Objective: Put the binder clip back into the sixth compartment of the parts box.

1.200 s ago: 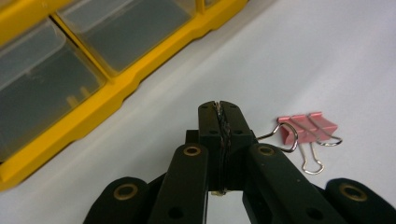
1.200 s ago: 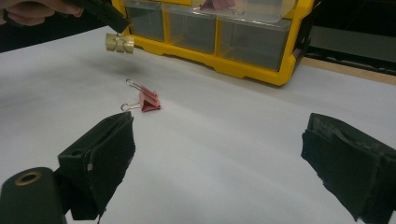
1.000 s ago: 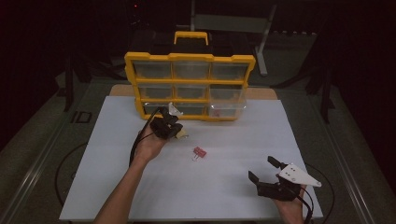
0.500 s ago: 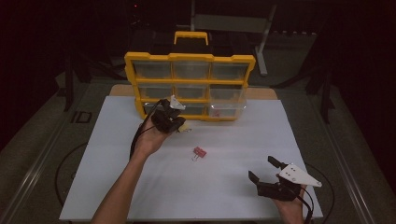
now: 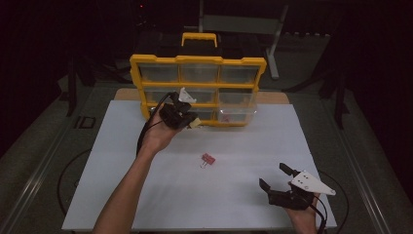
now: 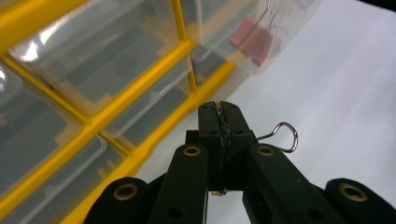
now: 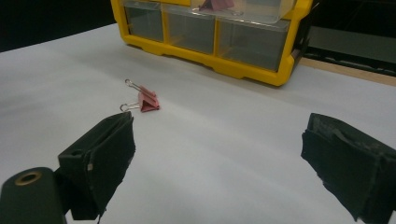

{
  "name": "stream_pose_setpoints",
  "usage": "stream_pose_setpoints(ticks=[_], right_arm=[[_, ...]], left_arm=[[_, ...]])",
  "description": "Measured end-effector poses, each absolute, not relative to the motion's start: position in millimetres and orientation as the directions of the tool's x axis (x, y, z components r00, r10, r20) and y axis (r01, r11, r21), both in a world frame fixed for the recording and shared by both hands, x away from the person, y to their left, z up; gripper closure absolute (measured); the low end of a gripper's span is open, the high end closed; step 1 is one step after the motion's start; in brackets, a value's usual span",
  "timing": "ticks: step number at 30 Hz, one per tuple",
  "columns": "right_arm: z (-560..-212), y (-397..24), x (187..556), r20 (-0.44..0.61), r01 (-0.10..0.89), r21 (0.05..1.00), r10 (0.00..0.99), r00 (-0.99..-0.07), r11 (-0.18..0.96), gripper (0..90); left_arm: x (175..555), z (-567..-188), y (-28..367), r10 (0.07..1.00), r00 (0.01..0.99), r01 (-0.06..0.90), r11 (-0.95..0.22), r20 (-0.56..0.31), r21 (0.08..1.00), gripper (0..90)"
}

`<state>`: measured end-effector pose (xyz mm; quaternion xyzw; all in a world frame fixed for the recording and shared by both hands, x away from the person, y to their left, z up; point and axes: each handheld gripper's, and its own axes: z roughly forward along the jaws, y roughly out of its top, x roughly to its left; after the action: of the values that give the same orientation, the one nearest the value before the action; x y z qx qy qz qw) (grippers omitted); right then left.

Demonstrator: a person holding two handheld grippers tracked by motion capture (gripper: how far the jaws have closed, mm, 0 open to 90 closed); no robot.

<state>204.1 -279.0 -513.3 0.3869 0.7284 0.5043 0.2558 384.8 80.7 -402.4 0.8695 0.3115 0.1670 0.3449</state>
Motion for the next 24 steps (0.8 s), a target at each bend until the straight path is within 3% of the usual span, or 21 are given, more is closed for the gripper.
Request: stream_pose_setpoints(ticks=[24], right_arm=[[-513.5, -281.0, 204.6, 0.022, 0.308, 0.933, 0.823, -0.568, 0.188, 8.9]], left_arm=[[409.8, -352.2, 60.9, 0.575, 0.813, 0.321, -0.577, 0.094, 0.752, 89.7]])
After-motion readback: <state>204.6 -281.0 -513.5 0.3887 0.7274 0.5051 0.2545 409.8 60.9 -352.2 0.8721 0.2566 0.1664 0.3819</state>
